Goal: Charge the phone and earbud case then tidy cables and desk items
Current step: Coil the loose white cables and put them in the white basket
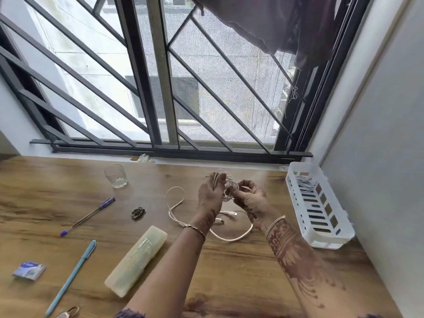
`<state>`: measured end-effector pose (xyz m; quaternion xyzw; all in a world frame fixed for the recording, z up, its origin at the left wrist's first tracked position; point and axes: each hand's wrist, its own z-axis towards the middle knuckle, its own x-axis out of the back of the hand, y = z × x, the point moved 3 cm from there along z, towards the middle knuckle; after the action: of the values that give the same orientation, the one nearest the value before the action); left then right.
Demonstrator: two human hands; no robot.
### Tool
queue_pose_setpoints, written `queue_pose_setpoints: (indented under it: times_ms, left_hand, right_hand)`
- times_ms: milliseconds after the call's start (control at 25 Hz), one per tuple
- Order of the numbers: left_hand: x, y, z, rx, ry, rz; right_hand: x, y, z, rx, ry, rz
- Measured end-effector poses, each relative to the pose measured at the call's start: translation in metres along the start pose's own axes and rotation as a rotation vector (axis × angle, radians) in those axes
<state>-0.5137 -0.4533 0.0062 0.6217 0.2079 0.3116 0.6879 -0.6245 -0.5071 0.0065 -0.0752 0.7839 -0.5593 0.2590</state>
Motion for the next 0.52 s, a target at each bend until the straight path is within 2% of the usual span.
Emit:
queue_pose_setpoints:
  times_ms: [160, 240, 320, 520]
  left_hand:
    - [-0.002, -0.001, -0.001, 0.037, -0.010, -0.122]
    - [-0.001, -0.003, 0.000, 0.046, -0.001, -0.120]
    - [0.001, -0.006, 0.001, 0.068, -0.005, -0.121]
    - [-0.002, -0.006, -0.001, 0.131, -0.048, -0.205]
  right_hand:
    - [0.002, -0.002, -0.003, 0.037, -0.022, -0.123]
    - [0.000, -0.003, -0.004, 0.124, -0.032, -0.173]
    - [-0.002, -0.003, -0.004, 0.298, 0.005, -0.290]
    - [-0.013, -0.009, -0.014, 0.797, 0.162, -0.922]
